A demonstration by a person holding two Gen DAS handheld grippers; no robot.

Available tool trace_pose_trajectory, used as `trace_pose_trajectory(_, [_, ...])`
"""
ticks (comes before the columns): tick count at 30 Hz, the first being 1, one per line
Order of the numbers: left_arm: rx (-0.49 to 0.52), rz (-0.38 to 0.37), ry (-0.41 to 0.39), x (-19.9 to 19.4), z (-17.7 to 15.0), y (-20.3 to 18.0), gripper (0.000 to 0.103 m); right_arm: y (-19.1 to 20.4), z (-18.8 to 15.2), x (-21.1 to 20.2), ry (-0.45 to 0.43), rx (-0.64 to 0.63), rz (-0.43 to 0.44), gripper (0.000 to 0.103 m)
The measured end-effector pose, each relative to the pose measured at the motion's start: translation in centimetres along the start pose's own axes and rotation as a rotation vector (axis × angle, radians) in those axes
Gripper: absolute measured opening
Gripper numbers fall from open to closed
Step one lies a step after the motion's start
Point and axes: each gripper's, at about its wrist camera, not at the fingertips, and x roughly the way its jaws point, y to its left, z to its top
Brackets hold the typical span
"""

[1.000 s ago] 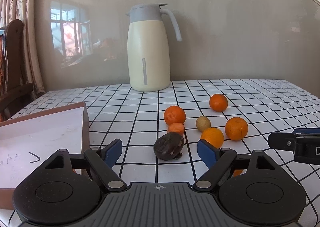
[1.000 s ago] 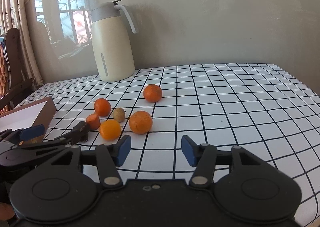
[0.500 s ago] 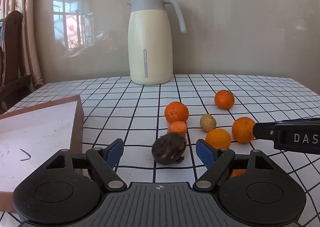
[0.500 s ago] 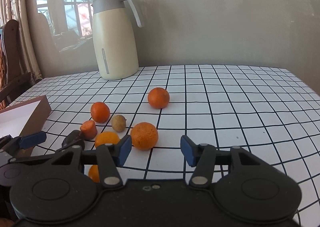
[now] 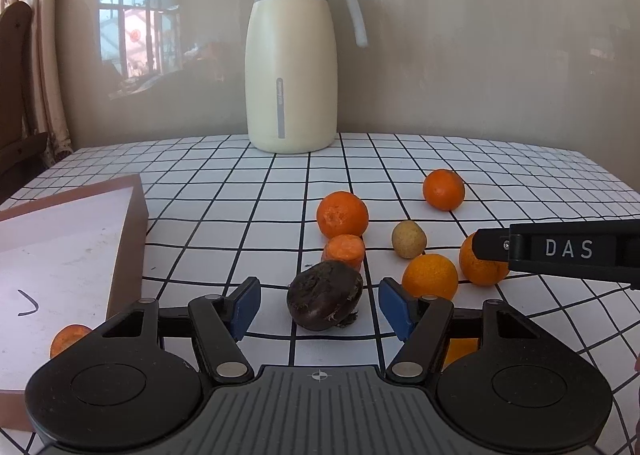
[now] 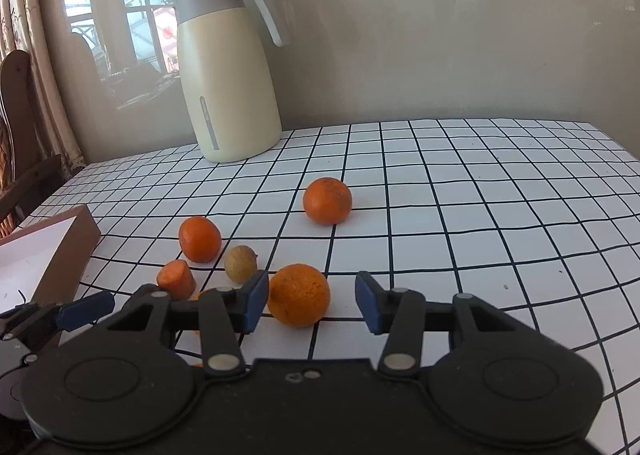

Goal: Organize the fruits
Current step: 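Grasp the dark brown plum with the left tool while the right tool grasps a large orange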

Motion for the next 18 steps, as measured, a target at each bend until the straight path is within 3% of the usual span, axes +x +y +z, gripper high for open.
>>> trace_pose_trajectory(18, [0.009, -0.016, 0.053, 1.1, 0.3, -0.4, 0.053, 0.8, -0.2, 2.1, 0.048, 0.002, 0.004, 0.030])
